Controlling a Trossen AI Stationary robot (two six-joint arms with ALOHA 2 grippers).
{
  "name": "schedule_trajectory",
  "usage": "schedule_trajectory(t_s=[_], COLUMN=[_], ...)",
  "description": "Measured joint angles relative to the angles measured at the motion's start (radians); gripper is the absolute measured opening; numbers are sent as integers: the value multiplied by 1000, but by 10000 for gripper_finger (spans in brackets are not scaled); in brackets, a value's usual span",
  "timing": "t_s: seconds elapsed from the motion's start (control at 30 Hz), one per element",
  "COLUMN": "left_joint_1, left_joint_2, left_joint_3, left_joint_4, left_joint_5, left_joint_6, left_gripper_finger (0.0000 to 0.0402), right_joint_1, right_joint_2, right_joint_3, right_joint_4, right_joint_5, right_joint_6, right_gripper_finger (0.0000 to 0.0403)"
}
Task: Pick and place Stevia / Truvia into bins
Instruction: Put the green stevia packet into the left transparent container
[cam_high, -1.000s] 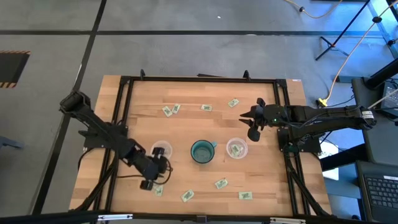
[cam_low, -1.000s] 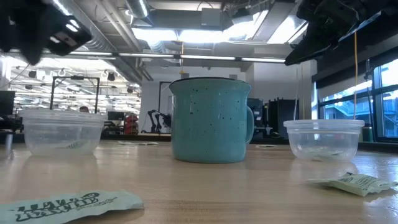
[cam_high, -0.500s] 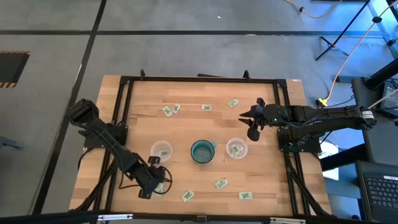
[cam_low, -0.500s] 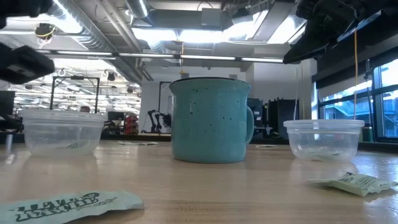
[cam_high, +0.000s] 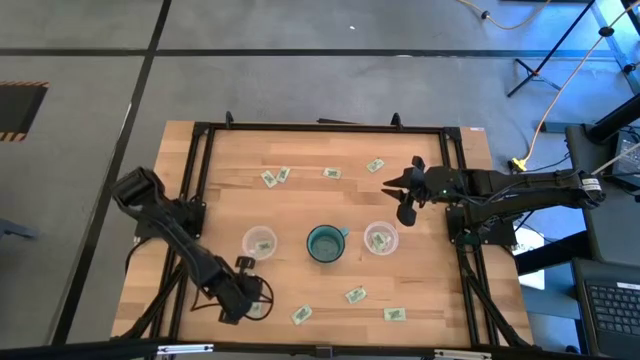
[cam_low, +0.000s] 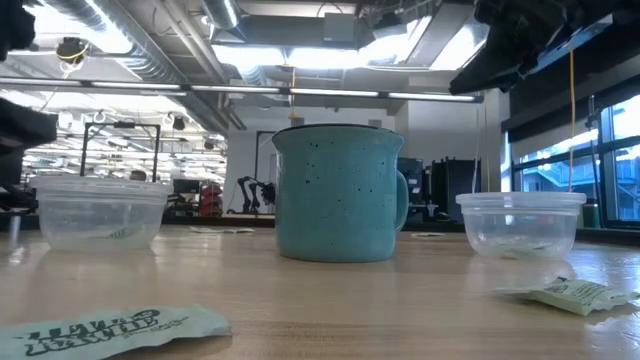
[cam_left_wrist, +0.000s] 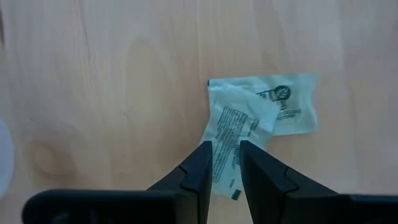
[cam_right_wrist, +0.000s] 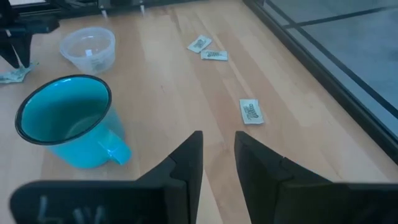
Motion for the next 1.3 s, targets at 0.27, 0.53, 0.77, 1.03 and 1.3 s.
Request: schedule_trajectory(t_s=[0.27, 0.53, 0.77, 1.03, 1.3], left_joint_1=[0, 0, 0, 3, 27], left_joint_2=[40, 37, 36, -32, -196], left_joint_3=[4, 2, 2, -6, -3], left_joint_4=[3, 4, 4, -26, -93], left_joint_5=[16, 19, 21, 30, -71], left_joint_6=[0, 0, 0, 17, 18], left_gripper_finger=[73, 47, 27, 5, 5], right_joint_1=[0, 0, 0, 0, 0], right_joint_2=[0, 0, 0, 0, 0], right_joint_3=[0, 0, 0, 0, 0], right_joint_4=[12, 12, 11, 11, 10], right_joint_5=[0, 0, 0, 0, 0], right_joint_6=[-1, -2, -4, -6, -11], right_gripper_finger=[97, 97, 97, 97, 97])
